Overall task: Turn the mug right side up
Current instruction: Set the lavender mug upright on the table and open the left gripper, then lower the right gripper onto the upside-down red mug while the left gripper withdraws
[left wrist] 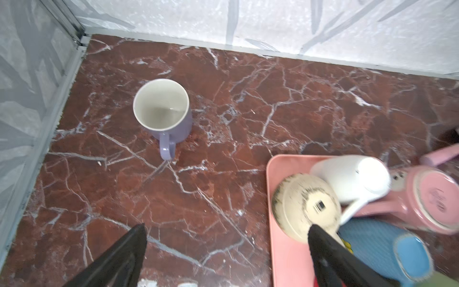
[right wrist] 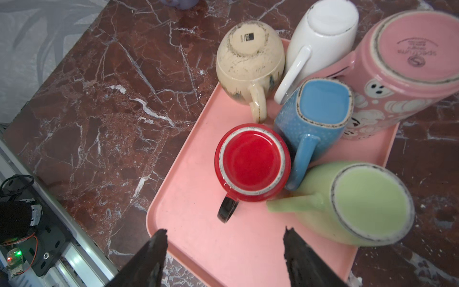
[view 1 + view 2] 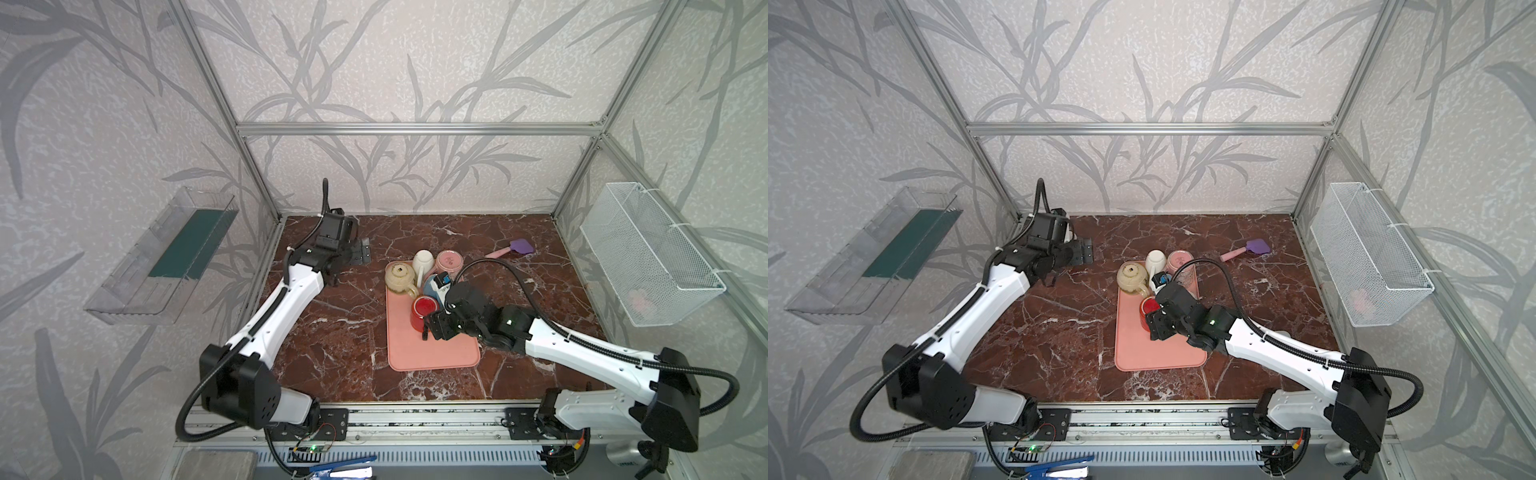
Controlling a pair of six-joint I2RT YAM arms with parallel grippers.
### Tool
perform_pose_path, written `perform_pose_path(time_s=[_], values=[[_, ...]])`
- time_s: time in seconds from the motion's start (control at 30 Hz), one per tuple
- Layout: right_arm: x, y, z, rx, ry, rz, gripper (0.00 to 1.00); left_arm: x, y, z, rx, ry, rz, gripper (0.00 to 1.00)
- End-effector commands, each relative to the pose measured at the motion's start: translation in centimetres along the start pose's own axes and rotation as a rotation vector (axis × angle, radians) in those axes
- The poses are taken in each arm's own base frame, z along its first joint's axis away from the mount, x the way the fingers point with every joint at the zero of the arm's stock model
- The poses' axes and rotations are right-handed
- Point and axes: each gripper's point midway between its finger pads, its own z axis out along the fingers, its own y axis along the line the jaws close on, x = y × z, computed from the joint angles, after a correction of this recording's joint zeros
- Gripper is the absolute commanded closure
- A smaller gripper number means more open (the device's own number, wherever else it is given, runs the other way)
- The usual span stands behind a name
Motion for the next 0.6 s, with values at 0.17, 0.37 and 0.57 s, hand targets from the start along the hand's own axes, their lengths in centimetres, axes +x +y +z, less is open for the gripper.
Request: perform_pose_path(time_s=[0.17, 0.37, 0.57], values=[[2.5, -0.4, 0.6, 0.118, 0.065, 0.060, 0.33, 1.6, -1.3, -6.9, 0.208, -0.100, -0.111, 0.01], [3.5, 0.4, 2.0, 0.137, 0.105, 0.078, 0.31, 4.5, -0.9, -8.8, 0.280, -0.105, -0.147, 0.01], [3.9, -0.1, 3.3, 0.198, 0.127, 0.142, 0.31, 7.4, -0.6, -9.9, 0.344, -0.105, -0.166, 0.01]])
